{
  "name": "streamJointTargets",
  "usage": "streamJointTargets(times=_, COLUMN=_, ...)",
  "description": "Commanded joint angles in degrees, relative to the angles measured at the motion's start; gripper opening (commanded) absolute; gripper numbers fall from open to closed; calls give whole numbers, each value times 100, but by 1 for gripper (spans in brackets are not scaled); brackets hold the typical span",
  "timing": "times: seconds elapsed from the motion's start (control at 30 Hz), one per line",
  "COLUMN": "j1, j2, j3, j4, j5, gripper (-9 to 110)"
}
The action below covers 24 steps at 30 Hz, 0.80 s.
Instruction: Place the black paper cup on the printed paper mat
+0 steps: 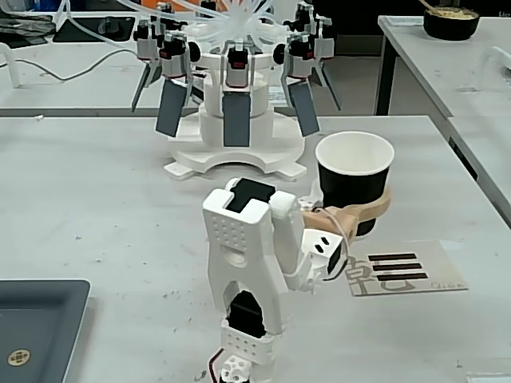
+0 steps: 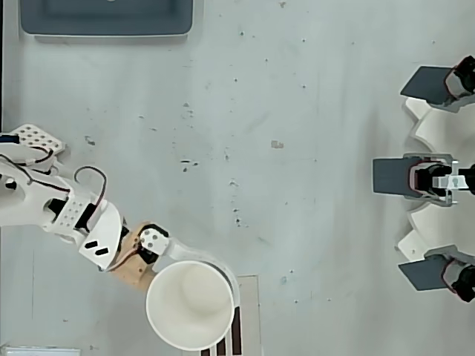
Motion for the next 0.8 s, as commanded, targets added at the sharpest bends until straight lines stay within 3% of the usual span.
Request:
streamJointTargets(times=0.0, j1=211, j2=-158, j3=-431, j4=-211, j5=0, gripper=9)
streamJointTargets(times=0.77, j1=765, j2=-2777, j3=-2654, j4=-422, j5=132, gripper=8)
